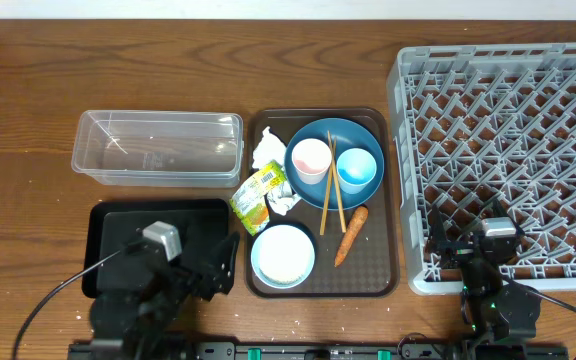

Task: Sort waste into correct bins and load items into the dishwasher rack

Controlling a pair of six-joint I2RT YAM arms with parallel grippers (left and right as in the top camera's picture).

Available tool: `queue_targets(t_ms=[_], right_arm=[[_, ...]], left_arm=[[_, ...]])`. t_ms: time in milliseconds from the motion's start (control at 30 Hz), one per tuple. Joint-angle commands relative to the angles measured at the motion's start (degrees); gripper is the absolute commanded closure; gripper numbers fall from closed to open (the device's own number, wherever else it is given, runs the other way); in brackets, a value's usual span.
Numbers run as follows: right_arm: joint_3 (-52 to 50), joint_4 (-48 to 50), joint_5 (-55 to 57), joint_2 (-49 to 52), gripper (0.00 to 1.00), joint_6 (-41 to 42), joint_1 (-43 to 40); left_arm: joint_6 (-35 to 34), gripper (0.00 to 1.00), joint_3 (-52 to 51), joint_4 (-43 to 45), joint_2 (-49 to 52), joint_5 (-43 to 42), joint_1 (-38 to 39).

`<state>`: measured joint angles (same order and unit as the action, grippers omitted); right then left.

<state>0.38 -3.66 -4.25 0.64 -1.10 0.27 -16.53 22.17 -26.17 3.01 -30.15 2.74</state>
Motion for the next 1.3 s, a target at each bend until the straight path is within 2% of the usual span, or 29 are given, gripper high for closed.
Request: queue_targets(t_ms=[0, 200, 367, 467, 633, 933, 967, 1033, 1133, 1167, 1200, 1267], right_arm=[[-0.07, -0.26, 0.37, -0.11, 0.01, -0.24, -0.42], [-0.07, -0.26, 0.37, -0.11, 0.01, -0.24, -0.42], [-0.07, -0.26, 0.37, -0.11, 0.01, -0.24, -0.42], [-0.09, -0.26, 0.37, -0.11, 0.01, -0.24, -0.42], [-0.07, -0.26, 0.37, -0.11, 0.01, -0.24, -0.42], [-0.07, -0.26, 0.37, -0.11, 0.01, -0.24, -0.42], [-0.07, -0.26, 0.37, -0.11, 0.01, -0.24, -0.42], [-0.07, -0.26, 0.37, -0.11, 0.01, -0.24, -0.42], [-0.09, -0.26, 0.37, -0.11, 0.01, -0.24, -0.42], [-0.09, -0.26, 0.37, -0.11, 0.01, -0.24, -0.42], [-0.09, -0.26, 0.37, -0.11, 0.01, -0.24, -0.42], [-0.07, -0.26, 0.37, -0.11, 0.01, -0.24, -0.42]], left_arm=[[3.54, 0.03, 9.55, -6.6, 4.11, -1.97, 0.17], [9.18, 0.03, 30.34, -27.89, 19.56, 0.33, 0.2], [9.46, 0.03, 49.13, -46.88, 35.78, 5.4, 0.2], [9.44, 0.03, 56.37, -54.36, 43.39, 5.33, 0.2], [5.66, 0.03, 57.88, -56.08, 50.95, 5.14, 0.2], [5.53, 0.04, 57.88, -55.34, 59.98, 5.14, 0.2], [5.53, 0.09, 57.81, -55.23, 60.96, 5.16, 0.2], [5.53, 0.33, 57.42, -54.38, 62.82, 5.14, 0.2], [4.5, 0.62, 55.78, -53.02, 64.63, 5.03, 0.24], [3.85, 0.74, 55.17, -52.96, 65.18, 4.9, 0.24], [2.99, 0.91, 54.55, -52.83, 65.75, 4.9, 0.24], [1.97, 0.94, 53.75, -52.54, 66.62, 4.9, 0.24]])
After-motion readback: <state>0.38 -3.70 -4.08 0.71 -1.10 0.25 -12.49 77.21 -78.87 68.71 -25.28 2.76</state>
